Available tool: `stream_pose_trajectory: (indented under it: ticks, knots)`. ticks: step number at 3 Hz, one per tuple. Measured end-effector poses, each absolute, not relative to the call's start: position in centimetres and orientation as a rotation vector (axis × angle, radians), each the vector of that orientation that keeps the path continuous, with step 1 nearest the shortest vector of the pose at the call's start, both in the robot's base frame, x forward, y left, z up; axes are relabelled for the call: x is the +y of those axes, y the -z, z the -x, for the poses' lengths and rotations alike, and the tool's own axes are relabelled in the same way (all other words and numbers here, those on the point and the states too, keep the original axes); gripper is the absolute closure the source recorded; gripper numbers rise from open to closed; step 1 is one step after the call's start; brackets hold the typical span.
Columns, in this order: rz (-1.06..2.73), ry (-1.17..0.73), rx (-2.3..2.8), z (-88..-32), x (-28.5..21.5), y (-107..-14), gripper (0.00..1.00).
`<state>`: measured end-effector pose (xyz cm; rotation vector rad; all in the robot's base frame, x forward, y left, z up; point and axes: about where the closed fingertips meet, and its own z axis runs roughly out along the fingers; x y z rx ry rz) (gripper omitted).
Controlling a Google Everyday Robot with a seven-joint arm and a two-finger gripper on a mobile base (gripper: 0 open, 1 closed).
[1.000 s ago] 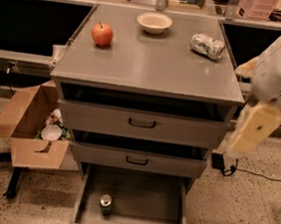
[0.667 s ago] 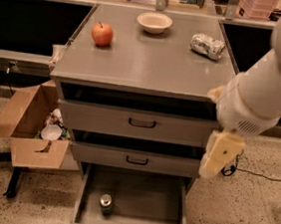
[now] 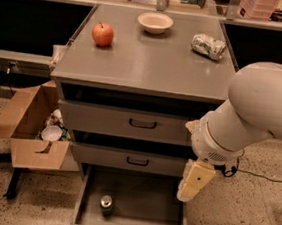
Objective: Pick green can from bottom drawer and place on counter
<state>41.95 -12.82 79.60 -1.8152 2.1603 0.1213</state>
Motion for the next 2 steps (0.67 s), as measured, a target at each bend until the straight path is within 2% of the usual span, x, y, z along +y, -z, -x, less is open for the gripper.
stream_pose_trajectory:
  ticks: [1, 2]
  knots:
    - [1.805, -0.123, 2.174, -42.1, -12.0, -76.6, 0.00]
    - [1.822, -0.182, 2.174, -42.3, -10.2, -69.1, 0.00]
